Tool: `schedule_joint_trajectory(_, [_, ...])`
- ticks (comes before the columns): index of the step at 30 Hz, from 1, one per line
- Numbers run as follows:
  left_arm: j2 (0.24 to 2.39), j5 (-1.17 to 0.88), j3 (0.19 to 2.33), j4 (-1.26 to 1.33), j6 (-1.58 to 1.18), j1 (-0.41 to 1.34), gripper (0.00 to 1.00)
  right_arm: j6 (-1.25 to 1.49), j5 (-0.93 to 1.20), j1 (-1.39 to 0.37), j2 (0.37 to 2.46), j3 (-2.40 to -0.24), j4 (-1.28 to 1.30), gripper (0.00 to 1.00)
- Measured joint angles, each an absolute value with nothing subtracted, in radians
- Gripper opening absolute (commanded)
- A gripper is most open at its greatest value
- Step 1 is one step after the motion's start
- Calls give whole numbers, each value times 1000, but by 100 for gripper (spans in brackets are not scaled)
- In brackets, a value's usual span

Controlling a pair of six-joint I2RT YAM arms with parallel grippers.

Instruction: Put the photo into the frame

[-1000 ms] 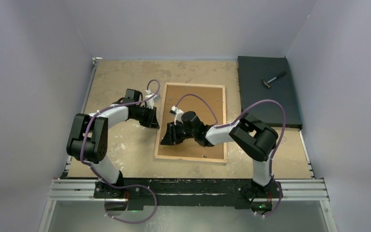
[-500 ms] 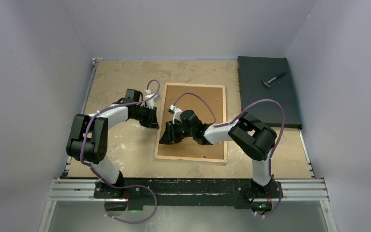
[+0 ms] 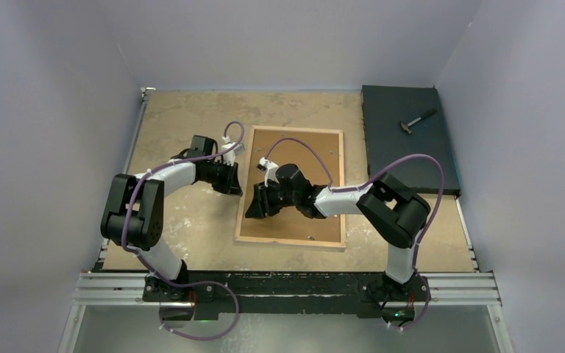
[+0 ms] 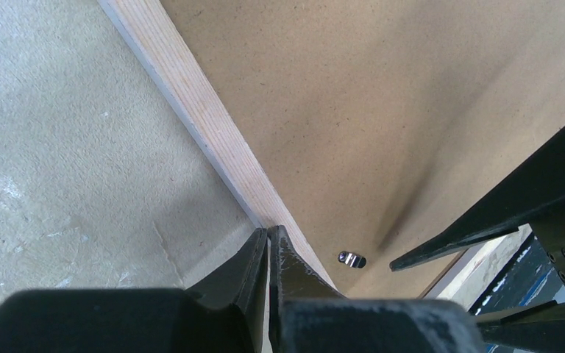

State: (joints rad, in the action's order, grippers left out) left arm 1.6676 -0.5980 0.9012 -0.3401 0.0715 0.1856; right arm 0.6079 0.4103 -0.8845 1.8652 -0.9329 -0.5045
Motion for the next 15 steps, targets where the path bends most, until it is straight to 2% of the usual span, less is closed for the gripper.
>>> schedule_joint_trajectory(15, [1660, -598, 890, -327, 72, 186, 0, 611, 411, -883, 1931, -926, -593, 40])
